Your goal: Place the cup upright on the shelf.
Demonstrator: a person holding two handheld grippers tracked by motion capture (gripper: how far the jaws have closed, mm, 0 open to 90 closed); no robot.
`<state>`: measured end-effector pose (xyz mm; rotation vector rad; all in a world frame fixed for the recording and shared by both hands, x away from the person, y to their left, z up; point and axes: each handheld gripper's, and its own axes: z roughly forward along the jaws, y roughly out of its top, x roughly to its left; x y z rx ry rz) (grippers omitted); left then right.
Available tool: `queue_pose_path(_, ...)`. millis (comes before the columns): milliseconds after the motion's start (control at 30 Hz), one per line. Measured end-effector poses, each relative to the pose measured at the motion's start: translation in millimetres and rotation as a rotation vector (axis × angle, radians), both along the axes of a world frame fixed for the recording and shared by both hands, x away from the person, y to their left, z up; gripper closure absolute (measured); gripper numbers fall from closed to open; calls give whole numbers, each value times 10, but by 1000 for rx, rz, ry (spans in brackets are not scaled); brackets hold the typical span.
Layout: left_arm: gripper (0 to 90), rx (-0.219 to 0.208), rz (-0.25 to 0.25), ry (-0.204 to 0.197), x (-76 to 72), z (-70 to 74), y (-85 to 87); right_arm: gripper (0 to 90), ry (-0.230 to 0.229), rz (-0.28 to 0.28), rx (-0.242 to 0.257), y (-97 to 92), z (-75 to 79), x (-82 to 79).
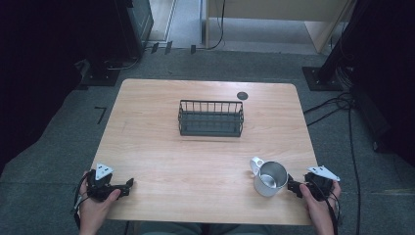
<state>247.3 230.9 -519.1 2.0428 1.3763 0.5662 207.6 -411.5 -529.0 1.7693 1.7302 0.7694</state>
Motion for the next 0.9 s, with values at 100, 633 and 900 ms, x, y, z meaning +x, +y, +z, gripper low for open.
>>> queue_pose_path(100,0,-1,0,0,0,0,0,72,-10,-31,-2,-8,18,-11)
queue_pose_path(633,0,1,0,0,0,0,-1,47,-189,14,121,104,680,-262)
queue_pose_path(900,0,0,-1,0,0,0,0,0,-233,94,132,332,897,-321)
